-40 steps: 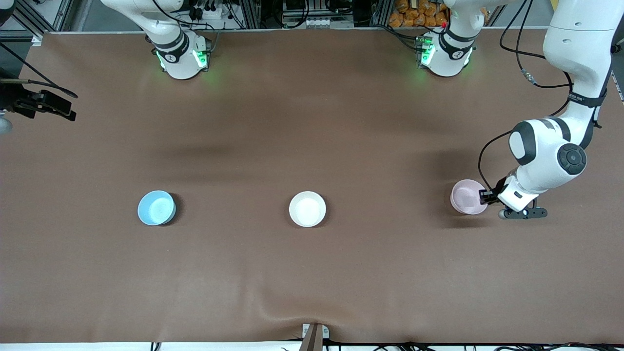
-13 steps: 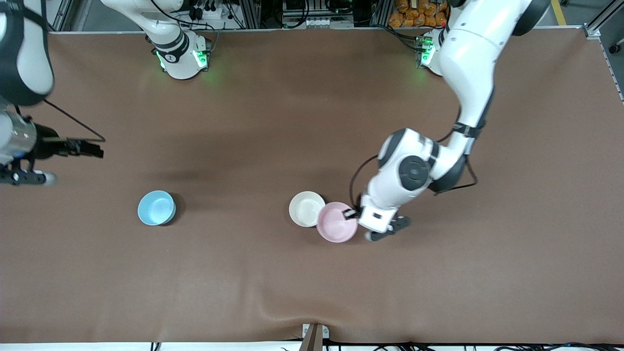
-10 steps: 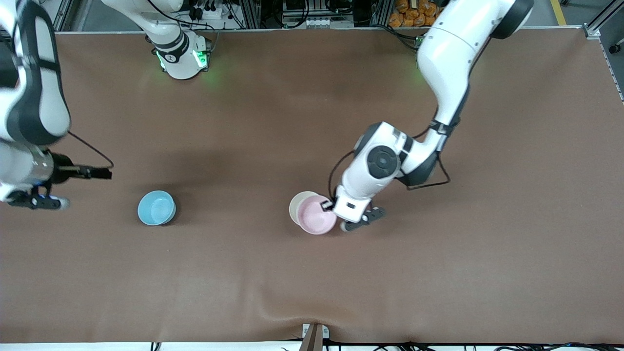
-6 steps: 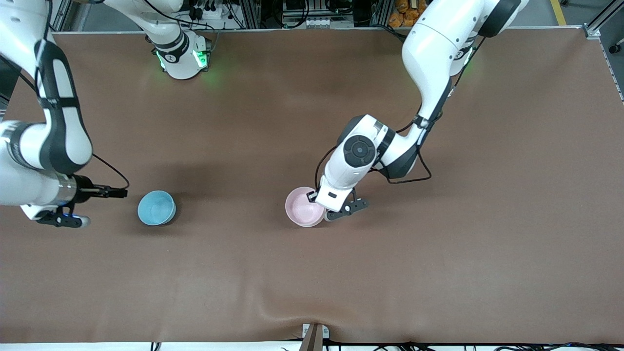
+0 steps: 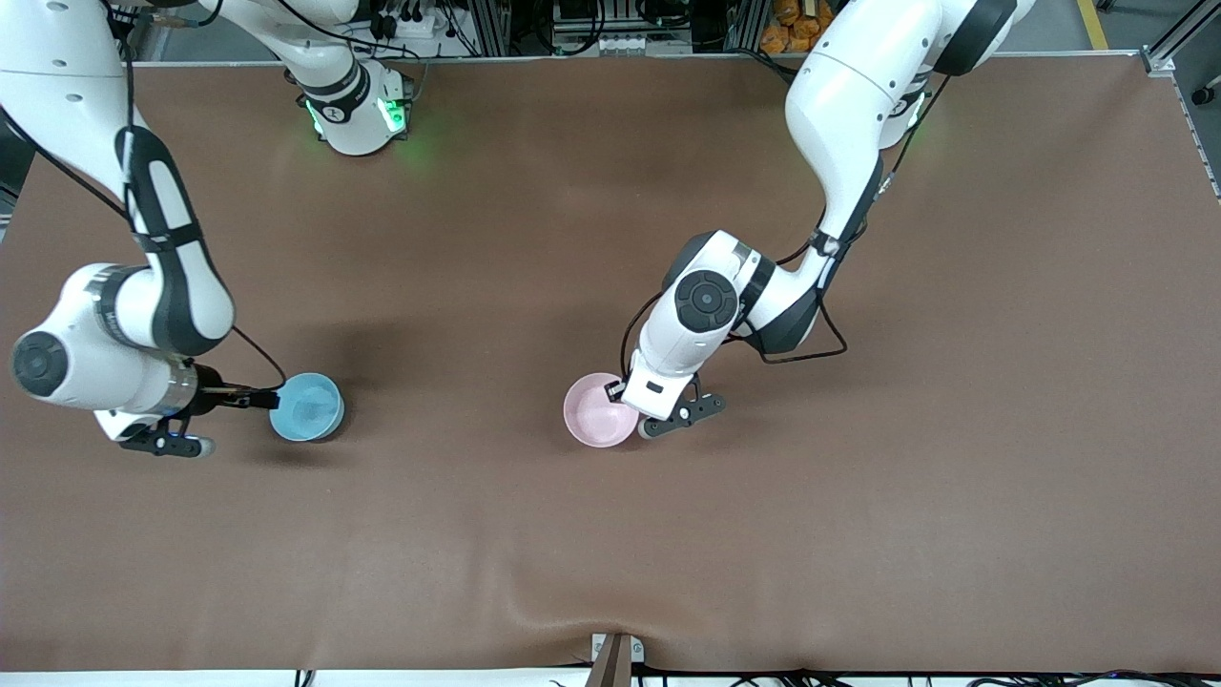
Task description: Stack pink and blue bowls on white bowl
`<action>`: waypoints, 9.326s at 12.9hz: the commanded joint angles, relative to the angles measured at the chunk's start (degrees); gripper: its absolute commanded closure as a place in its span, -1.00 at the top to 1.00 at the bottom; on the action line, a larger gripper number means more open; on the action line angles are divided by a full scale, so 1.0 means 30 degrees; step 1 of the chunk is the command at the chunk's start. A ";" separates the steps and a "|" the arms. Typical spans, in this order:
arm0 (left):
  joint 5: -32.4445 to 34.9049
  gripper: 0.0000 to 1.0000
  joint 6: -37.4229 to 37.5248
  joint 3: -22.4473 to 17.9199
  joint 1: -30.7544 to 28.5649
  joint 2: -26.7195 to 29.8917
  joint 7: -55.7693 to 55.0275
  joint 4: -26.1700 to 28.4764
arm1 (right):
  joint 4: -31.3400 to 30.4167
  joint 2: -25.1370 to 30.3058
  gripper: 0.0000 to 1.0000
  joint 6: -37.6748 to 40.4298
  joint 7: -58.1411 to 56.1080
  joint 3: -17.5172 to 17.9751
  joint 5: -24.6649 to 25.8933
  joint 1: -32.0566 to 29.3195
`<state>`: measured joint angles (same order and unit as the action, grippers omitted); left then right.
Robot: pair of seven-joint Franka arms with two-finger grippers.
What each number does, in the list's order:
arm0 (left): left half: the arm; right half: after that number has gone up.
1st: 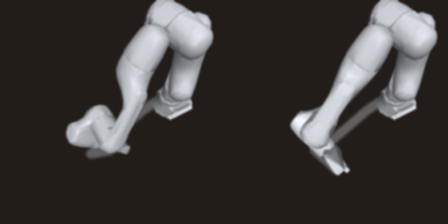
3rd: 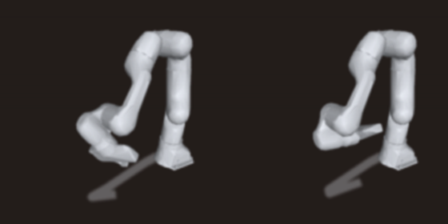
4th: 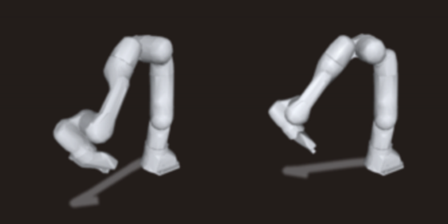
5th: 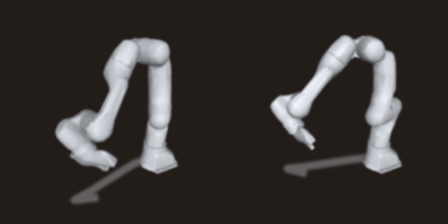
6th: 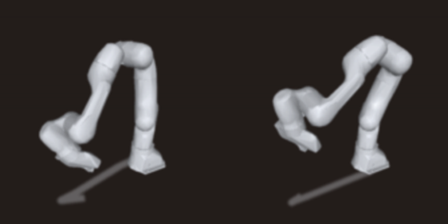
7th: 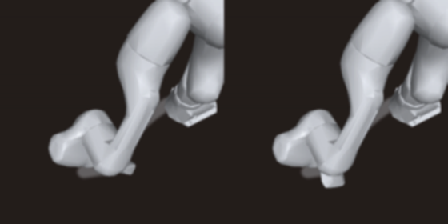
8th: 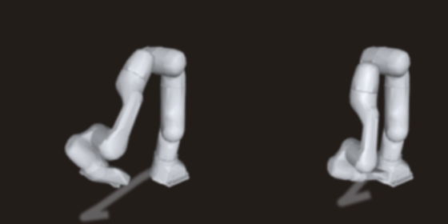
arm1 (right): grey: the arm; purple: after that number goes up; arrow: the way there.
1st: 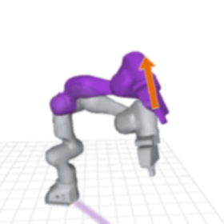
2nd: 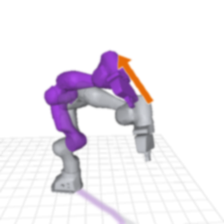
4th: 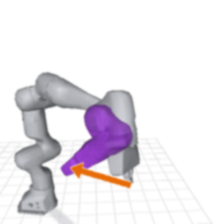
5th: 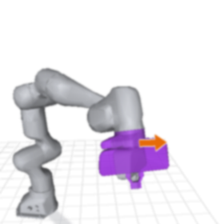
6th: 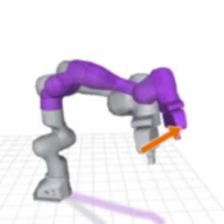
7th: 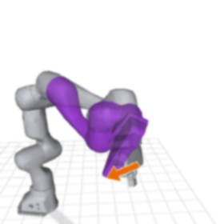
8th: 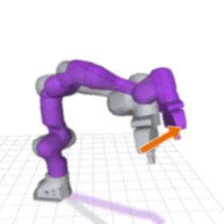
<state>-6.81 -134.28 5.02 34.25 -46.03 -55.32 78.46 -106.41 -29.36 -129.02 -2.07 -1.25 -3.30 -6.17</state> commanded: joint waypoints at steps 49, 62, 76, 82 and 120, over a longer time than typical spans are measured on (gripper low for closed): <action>0.0977 1.00 1.2767 -0.0150 -1.0654 1.4045 1.4484 0.4425 | -0.2263 -0.0024 -0.84 -0.2927 -0.0334 0.0095 -0.1360 -0.0053; 0.3090 1.00 1.2708 -0.0091 -1.0860 1.6222 1.5509 0.6044 | -0.2205 0.1492 -1.00 -0.0944 -0.0275 0.0358 -0.3674 0.0443; 0.2298 1.00 1.3851 -0.0120 -1.1182 1.6632 1.6065 0.4931 | 0.6401 -0.0955 -1.00 0.1201 2.1015 0.0358 -0.4056 1.2805; 0.2269 1.00 1.3851 -0.0091 -1.1182 1.6603 1.6656 0.4843 | 0.6701 -0.3042 -1.00 -0.1728 2.2254 0.0329 -0.3997 1.3862; 0.2151 1.00 1.4144 -0.0032 -1.1124 1.6223 1.6769 0.4638 | 0.5559 1.0667 1.00 1.6435 0.0076 -0.0110 0.0984 0.1588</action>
<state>0.48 -93.00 4.53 1.43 2.95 -5.63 93.38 -90.16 2.01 -80.64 -1.80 -1.89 -1.52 -1.05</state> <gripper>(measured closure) 0.000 0.000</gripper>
